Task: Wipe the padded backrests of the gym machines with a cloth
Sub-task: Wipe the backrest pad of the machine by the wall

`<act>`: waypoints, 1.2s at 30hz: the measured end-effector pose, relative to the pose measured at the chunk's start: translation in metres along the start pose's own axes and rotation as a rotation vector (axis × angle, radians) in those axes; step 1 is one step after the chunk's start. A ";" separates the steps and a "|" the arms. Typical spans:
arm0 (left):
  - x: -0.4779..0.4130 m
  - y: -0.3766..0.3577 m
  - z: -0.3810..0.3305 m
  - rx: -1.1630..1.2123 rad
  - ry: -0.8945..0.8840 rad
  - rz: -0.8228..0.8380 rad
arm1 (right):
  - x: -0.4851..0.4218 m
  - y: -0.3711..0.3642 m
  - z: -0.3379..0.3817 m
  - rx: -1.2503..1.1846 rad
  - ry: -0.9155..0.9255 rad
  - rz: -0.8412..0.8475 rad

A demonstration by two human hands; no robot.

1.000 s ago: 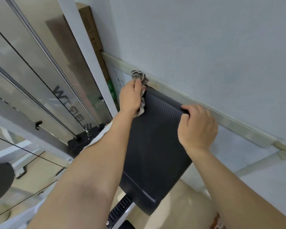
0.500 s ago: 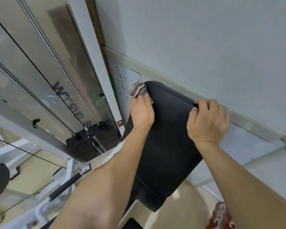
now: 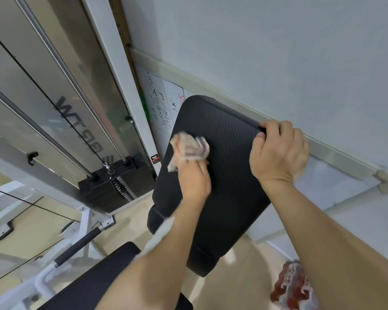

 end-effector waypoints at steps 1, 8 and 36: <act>-0.022 0.005 -0.003 0.016 0.064 -0.076 | 0.000 0.000 0.000 -0.001 0.000 0.001; 0.058 -0.058 -0.040 -0.238 -0.238 0.176 | 0.000 -0.001 0.000 0.007 -0.023 0.046; 0.032 0.015 0.041 -0.264 -0.288 0.248 | 0.016 0.000 -0.004 -0.001 0.099 0.053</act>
Point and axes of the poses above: each hand's wrist, its own x-axis away from the middle knuckle, its own y-axis out of the back of the hand, z = x × y, the point moved 5 cm from there along -x, towards the middle knuckle, and after that the axes turned 15 degrees about x, right-handed, at the moved point
